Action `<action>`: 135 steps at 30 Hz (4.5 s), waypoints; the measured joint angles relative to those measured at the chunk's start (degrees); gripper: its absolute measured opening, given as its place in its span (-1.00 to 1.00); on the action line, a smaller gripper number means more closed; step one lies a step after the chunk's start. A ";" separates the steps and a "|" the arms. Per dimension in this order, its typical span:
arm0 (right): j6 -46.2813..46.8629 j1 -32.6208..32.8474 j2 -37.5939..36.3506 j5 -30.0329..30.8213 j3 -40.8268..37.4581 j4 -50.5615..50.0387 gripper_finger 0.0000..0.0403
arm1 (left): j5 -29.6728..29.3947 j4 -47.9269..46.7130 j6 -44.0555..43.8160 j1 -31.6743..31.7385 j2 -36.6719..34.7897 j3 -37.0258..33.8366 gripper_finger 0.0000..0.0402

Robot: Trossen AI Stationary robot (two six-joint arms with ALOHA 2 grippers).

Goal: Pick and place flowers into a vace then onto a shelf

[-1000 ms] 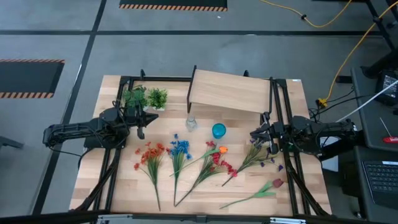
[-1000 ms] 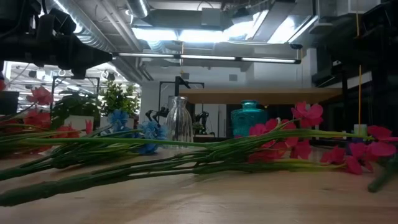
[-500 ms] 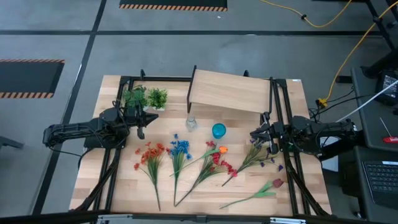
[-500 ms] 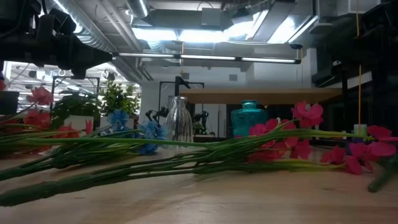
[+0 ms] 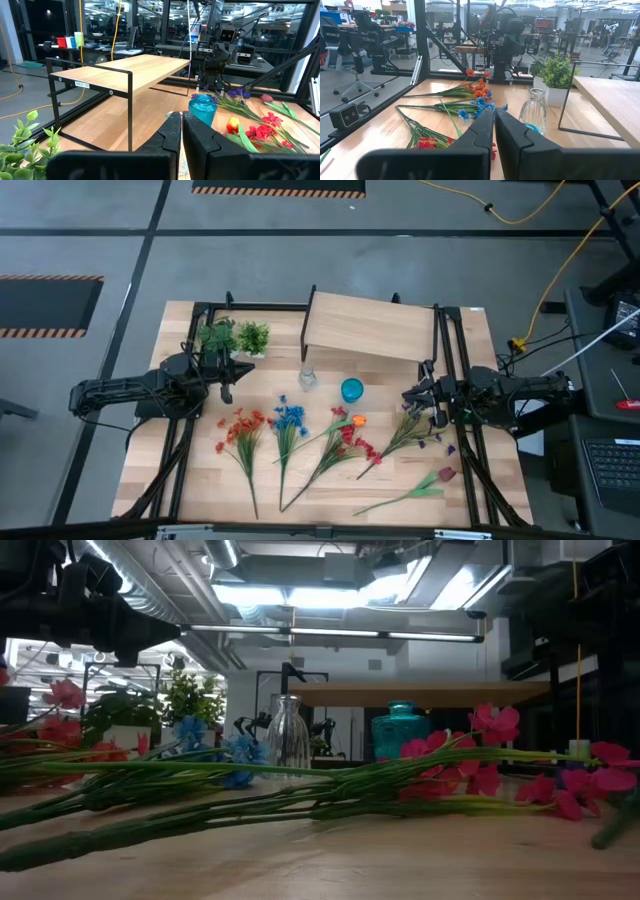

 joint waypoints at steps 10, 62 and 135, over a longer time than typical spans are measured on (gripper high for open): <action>0.00 0.00 0.00 0.00 0.00 0.00 -0.88 | 0.01 0.00 -0.01 -0.01 0.00 0.02 -0.94; 0.01 0.01 0.00 0.00 0.00 0.00 -0.88 | -1.02 0.00 4.05 0.00 0.00 0.01 -0.94; -0.07 0.50 40.25 3.38 21.81 7.25 -0.88 | -12.78 -20.24 -4.69 -23.55 59.96 43.08 -0.99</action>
